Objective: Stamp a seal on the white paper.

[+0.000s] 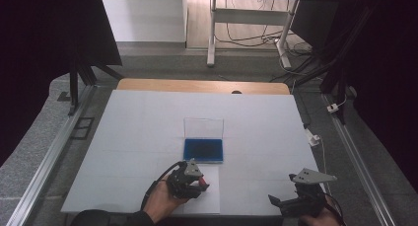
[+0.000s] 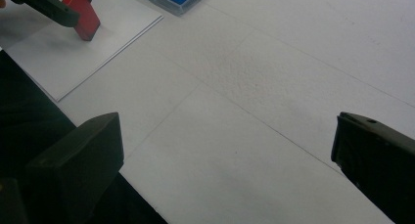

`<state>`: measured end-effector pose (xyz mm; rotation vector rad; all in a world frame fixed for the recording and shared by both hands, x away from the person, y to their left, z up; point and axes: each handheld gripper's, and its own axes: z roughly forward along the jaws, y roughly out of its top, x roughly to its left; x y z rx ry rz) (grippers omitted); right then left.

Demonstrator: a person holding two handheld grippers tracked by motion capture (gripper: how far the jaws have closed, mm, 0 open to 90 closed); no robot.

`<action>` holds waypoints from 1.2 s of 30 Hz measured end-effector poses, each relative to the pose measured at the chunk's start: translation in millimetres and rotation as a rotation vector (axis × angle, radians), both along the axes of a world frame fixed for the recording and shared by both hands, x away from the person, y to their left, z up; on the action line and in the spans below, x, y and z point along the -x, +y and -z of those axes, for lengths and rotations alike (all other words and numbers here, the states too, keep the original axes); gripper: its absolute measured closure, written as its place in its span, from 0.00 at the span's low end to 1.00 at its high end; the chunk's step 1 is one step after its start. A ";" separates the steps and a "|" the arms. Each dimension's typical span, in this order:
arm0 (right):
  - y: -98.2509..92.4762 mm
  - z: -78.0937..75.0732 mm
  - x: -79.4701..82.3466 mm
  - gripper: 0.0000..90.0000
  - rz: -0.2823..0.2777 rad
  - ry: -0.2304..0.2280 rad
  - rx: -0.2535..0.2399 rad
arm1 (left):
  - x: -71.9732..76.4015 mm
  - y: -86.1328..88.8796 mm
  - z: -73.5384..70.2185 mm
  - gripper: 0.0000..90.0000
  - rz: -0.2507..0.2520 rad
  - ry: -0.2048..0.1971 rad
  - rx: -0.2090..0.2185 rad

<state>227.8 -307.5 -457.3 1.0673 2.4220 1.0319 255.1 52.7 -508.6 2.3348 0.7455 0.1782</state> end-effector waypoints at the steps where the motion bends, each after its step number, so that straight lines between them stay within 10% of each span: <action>1: 0.1 0.0 0.0 0.00 0.001 0.001 -0.002 | 0.7 -0.7 -0.1 0.65 0.002 -0.007 -0.007; 36: -0.1 -0.1 -0.1 0.00 0.000 0.000 -0.004 | -6.5 10.2 -19.7 0.65 0.006 -0.035 0.051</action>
